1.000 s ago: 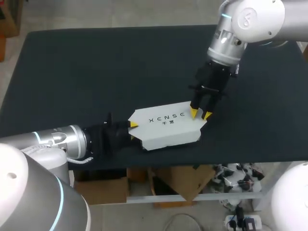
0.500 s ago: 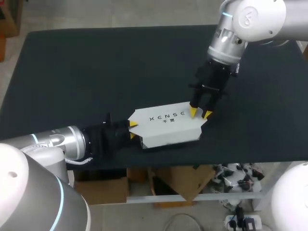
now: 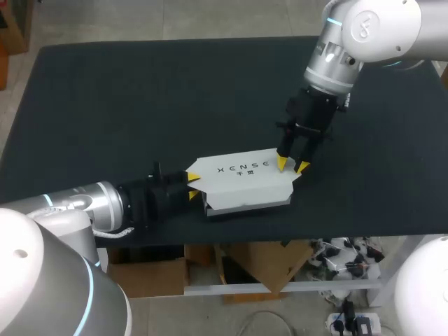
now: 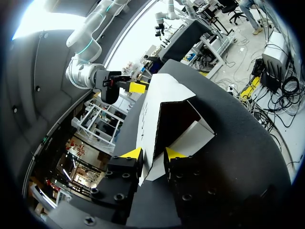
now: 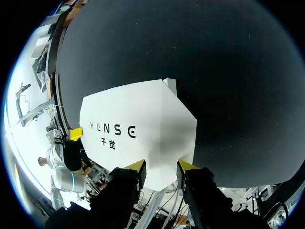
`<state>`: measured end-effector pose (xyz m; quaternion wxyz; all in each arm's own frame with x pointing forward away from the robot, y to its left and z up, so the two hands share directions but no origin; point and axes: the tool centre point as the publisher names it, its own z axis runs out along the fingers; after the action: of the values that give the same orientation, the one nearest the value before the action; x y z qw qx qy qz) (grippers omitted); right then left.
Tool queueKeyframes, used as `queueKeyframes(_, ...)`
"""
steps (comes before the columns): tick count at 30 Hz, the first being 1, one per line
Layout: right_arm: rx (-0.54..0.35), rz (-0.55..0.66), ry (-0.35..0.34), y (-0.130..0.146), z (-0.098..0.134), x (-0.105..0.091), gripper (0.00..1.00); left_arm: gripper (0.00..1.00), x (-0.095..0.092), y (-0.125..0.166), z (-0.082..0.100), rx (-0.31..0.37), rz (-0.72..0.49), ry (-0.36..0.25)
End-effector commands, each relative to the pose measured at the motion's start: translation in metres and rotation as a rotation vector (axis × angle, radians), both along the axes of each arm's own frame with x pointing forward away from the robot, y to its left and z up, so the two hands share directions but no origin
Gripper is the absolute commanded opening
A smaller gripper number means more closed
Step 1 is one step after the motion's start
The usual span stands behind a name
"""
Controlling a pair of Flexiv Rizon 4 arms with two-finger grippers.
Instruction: Assemble the packaging by folding the flat box into shape, placing the metal phone stand inside, and closing the box properly
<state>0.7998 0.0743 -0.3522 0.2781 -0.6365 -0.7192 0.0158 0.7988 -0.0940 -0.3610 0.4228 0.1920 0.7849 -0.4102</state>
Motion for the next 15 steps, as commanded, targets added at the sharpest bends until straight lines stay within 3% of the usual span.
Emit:
queueKeyframes(1,0.002,0.000,-0.004,0.000,0.000,-0.002,0.44,0.31,-0.002,0.002,0.002,-0.003,0.006,-0.009)
queueKeyframes(15,0.004,0.007,-0.008,0.002,0.000,0.000,0.44,0.35,-0.004,0.020,0.014,0.007,0.048,-0.032)
